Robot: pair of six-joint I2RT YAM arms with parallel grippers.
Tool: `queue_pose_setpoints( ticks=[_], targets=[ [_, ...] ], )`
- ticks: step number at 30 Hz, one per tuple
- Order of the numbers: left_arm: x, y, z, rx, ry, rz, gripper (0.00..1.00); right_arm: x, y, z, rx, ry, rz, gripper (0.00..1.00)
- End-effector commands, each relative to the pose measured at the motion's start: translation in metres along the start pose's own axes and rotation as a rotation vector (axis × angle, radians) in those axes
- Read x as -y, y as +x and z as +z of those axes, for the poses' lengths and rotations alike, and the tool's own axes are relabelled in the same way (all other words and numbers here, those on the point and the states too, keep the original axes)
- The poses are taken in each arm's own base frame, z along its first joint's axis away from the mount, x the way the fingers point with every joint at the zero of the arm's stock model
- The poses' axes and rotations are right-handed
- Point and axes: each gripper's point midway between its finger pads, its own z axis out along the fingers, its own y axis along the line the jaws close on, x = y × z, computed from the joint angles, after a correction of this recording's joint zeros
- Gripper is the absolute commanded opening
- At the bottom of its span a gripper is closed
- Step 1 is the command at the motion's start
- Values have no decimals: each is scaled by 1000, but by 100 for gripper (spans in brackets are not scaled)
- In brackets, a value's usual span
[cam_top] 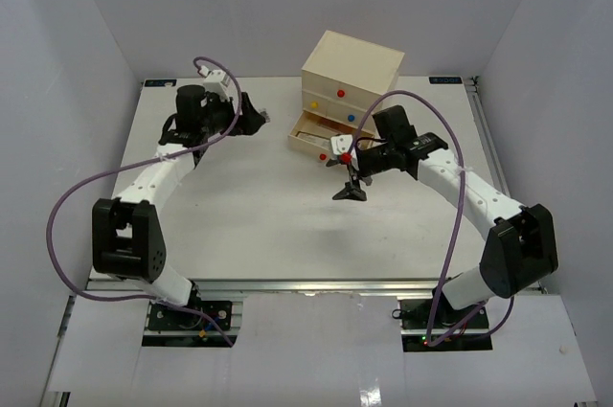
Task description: Organize the makeup
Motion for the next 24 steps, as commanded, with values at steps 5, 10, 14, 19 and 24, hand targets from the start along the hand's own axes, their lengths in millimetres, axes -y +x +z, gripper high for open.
queue_pose_setpoints(
  ticks=[5,10,14,19,24],
  targets=[
    [-80,24,31,-202,-138,672,98,56,-27,-7,-69,135,-120,90],
    [-109,30,66,-293,-110,811,98,57,-22,-4,-92,136,61,93],
    [-120,26,91,-302,-46,907,98,25,-20,-7,-46,112,81,91],
    [-129,17,126,-322,68,872,98,8,-11,-13,-31,146,63,90],
    [-136,20,150,-320,127,869,98,13,-1,-24,-28,190,70,90]
  ],
)
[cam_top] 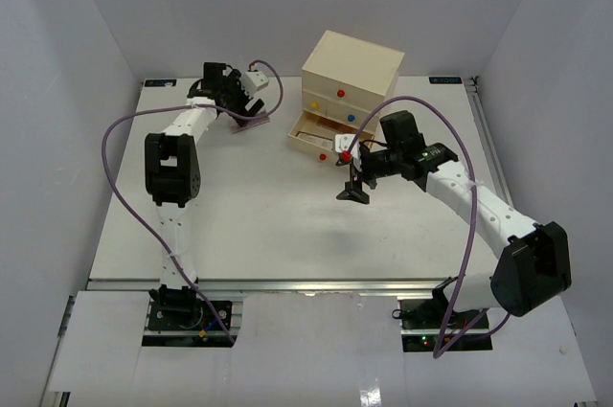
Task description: Organize the makeup
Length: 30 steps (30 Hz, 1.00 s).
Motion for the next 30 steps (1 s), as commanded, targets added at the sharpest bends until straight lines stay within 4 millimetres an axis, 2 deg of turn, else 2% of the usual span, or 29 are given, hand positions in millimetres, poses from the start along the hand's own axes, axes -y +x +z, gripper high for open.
queue_pose_setpoints(
  ticks=[1,8,14,21,25,27,30],
  targets=[
    [3,-11,4,52,105,31,98,14,-5,-10,51,56,-15,90],
    [21,7,24,47,186,8,97,15,6,-10,34,63,-10,90],
    [29,23,26,34,227,-25,96,13,8,-9,34,52,-9,90],
    [39,27,18,58,303,-132,92,12,10,-8,33,49,-8,90],
    [43,42,20,13,300,-160,89,11,11,-6,35,41,-2,90],
    [43,49,22,-9,289,-171,81,11,11,-6,35,42,-3,90],
    [42,56,24,-35,269,-199,63,11,12,-6,32,43,-4,90]
  ],
)
